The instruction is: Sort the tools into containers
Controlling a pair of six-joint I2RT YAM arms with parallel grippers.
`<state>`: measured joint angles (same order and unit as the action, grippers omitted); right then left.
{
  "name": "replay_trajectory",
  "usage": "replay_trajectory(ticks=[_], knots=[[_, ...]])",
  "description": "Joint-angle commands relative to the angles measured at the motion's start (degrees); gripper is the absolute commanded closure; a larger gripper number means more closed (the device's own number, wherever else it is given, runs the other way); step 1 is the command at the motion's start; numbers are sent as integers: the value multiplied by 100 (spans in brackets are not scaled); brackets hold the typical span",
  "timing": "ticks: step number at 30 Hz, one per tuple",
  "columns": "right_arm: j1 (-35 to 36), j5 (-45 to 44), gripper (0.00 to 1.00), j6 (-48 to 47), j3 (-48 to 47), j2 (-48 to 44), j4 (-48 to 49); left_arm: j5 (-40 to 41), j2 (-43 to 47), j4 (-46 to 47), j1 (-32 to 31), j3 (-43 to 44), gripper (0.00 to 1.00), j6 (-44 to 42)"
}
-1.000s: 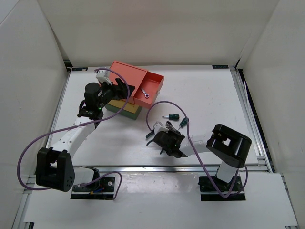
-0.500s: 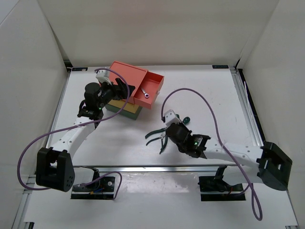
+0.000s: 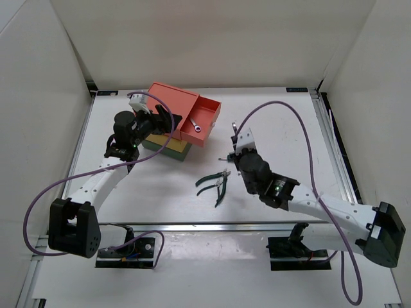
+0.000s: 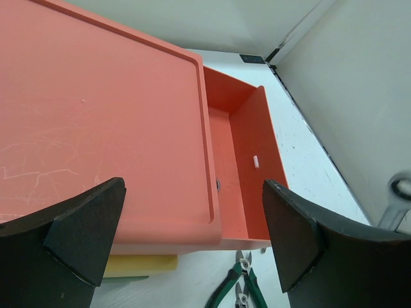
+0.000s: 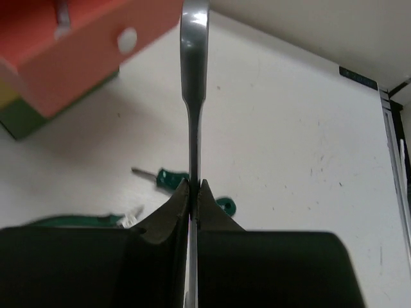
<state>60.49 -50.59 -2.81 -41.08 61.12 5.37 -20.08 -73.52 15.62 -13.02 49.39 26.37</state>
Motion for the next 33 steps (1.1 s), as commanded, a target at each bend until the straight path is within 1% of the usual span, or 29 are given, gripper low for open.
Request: replay_trajectory(ticks=[1, 4, 5, 7, 8, 10, 11, 12, 13, 18, 20, 21, 23, 25, 29, 33], knots=[[-283, 382, 100, 43, -988, 320, 1203, -137, -119, -621, 10, -96, 1, 123], [-458, 795, 100, 0, -1402, 725, 1809, -137, -154, -604, 1, -113, 1, 123], [-529, 1153, 100, 26, -1507, 847, 1906, -137, -154, -604, 10, -113, 1, 123], [-844, 1506, 100, 192, -1972, 1199, 1898, -137, -172, -612, 10, -113, 1, 123], [-950, 1943, 100, 489, -2113, 1305, 1907, -137, -154, -621, 1, -105, 1, 131], [-1353, 2420, 100, 772, -2535, 1578, 1846, -137, -137, -612, 1, -105, 1, 132], [-1477, 2640, 100, 912, -2641, 1691, 1863, -137, -102, -612, 10, -113, 1, 123], [-1600, 3068, 100, 1157, -2746, 1762, 1889, -120, -102, -612, 10, -105, 1, 123], [-1706, 3229, 100, 1247, -2895, 1902, 1915, -102, -84, -621, 10, -105, 1, 123], [-2199, 4634, 100, 1511, -3090, 2254, 2592, -119, -101, -612, 10, -70, 1, 123], [-2356, 4934, 100, 1546, -3239, 2465, 2880, -119, -93, -595, 10, -69, 1, 123], [-2392, 5284, 100, 1616, -3309, 2535, 2926, -93, -136, -604, 10, -52, 1, 123], [-2497, 5497, 100, 1652, -3608, 2799, 2927, -102, -154, -612, 18, -43, 1, 114], [-2603, 5726, 100, 1897, -3949, 3062, 2848, -102, -172, -621, 27, 1, 1, 105], [-2779, 6148, 100, 2424, -4259, 3362, 3031, -93, -198, -630, 45, 36, 1, 88], [-3060, 6561, 100, 2811, -4733, 3748, 2935, -102, -225, -630, 71, 54, 1, 114]])
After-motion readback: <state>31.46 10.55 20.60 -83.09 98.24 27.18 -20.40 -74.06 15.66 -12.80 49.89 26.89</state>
